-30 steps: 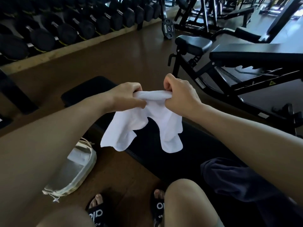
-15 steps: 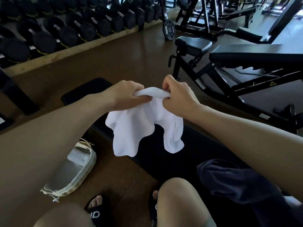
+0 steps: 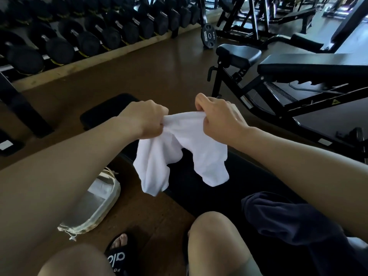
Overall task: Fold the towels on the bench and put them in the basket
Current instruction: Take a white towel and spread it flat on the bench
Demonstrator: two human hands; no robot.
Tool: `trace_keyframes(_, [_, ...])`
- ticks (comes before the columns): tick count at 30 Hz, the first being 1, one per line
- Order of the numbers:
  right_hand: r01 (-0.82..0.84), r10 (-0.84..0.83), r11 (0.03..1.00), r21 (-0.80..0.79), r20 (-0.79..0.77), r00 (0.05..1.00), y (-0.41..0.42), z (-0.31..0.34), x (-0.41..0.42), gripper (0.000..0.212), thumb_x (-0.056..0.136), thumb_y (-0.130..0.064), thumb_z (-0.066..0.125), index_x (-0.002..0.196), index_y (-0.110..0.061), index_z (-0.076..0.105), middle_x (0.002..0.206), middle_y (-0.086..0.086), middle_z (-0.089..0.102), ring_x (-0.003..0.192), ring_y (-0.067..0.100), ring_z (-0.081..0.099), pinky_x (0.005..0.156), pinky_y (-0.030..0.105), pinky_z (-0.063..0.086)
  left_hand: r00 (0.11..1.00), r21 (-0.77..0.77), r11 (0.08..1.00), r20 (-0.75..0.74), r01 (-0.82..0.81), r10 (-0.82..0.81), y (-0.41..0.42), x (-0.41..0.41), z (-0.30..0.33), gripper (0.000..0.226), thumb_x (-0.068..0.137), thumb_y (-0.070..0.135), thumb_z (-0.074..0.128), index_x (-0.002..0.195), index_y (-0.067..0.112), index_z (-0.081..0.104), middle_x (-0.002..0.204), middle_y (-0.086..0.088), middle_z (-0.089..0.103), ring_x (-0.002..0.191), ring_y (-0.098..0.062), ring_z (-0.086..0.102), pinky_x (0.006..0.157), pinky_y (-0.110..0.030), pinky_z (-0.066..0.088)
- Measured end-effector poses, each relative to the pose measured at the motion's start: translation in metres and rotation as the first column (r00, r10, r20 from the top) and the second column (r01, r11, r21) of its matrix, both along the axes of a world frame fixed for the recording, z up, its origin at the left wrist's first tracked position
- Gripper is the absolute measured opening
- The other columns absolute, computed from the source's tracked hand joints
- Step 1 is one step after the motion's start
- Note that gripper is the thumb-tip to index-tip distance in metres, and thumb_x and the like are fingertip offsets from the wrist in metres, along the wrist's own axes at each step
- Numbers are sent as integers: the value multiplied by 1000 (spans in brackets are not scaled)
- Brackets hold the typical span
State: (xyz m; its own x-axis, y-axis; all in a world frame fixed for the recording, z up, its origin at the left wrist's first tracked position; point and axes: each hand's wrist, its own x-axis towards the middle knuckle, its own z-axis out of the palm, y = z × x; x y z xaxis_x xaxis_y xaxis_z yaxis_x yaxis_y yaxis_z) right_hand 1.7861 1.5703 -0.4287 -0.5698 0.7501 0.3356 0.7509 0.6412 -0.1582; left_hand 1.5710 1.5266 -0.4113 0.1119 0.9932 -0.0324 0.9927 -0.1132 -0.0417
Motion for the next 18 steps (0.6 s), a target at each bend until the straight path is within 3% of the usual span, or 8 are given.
trace_keyframes(5, [80,-77,990,-116,33,997,3,-5,13,37,74,13,46,97,-15,42,81,3,51,65,29,51,53,36,34,986,-46,987,-62,-155,152,-9,-24,-26,14,98,19,50,89,20,40,93,-2,48,75,-23,54,57,-33,34])
trace_keyframes(9, [130,-142,968,-217,-41,989,3,-23,21,30,75,11,44,91,-14,45,84,5,53,68,30,52,57,40,40,959,21,962,-75,-271,272,-22,-41,-44,16,96,14,53,100,18,38,102,-6,48,73,-24,54,60,-35,38])
trace_keyframes(12, [169,-171,951,-261,13,985,3,-36,24,22,81,7,43,81,-15,47,82,4,54,70,30,56,59,40,44,939,-22,943,-96,-333,330,-28,-55,-55,23,96,14,53,110,17,34,94,-6,52,69,-22,55,58,-35,40])
trace_keyframes(16, [236,-184,866,-441,156,970,6,-49,25,19,93,-7,42,78,-15,51,81,7,59,68,24,55,54,35,43,904,-160,899,-209,-408,373,-35,-69,-65,4,96,14,51,100,15,52,87,-4,58,71,-20,60,55,-30,40])
trace_keyframes(18, [253,-190,834,-490,176,966,6,-54,25,22,93,-7,41,75,-14,49,81,7,57,65,21,49,53,31,37,886,-198,876,-257,-439,386,-36,-74,-68,12,94,9,50,95,14,61,85,-4,60,69,-20,58,54,-29,39])
